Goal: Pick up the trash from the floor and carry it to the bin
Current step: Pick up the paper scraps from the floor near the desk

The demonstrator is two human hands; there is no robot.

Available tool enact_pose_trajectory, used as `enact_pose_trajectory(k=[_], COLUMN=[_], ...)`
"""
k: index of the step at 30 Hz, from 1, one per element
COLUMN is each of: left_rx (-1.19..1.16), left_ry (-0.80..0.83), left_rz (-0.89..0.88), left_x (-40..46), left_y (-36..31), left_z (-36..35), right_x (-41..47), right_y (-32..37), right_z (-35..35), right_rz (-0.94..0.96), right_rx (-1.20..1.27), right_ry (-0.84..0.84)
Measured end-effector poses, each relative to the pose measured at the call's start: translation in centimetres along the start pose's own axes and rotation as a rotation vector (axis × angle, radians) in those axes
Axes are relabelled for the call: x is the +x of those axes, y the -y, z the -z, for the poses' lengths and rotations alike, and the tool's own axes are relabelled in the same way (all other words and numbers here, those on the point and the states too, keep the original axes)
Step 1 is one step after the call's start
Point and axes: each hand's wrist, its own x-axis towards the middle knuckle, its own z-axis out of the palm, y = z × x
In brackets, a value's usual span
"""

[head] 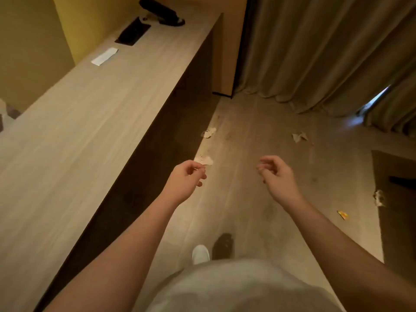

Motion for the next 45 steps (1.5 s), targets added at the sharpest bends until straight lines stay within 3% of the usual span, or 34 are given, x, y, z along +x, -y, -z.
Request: enact_pose_trajectory(k=[7, 17, 24, 28, 31, 35, 41, 45], left_rx=[0.018, -0.067, -0.226, -0.288, -0.295, -0.251, 0.083, 0.149], left_ry=[0.036, -0.080, -0.237, -0.238, -0.240, -0.282, -0.119, -0.131], left_rz=[0.105, 0.308, 0.671, 0.823, 0.892, 0.940, 0.952, 1.071], left_x=[11.3, 33.6, 49.1, 57.5, 64.2, 72.1, 79.6, 81.8], left_y=[-0.2, -0.3, 1.1, 3.3, 8.0, 17.2, 35.2, 45.3], left_z=[-0.1, -3.6, -9.1, -12.5, -14.3, -16.8, -21.1, -24.9], right_x=[11.1, 37.6, 57.8, 66.9, 72.9, 78.4, 85.4, 88.3], right_y=[-0.3, -4.8, -11.2, -16.1, -21.8, -31.7, -46.7, -55.3], right_z=[-1.5, -4.5, -6.4, -8.6, -11.8, -17.2, -27.0, -33.7], right_rz=[-0.107, -0.137, -0.285, -0.340, -0.368, -0.269, -0.121, 0.033], right_rx=[-0.058, -0.301, -0.459, -0.502, -0.547, -0.726, -0.934, -0.995], right_ry=[0.032, 0.297, 0.578, 0.654, 0.657, 0.805, 0.935, 0.989])
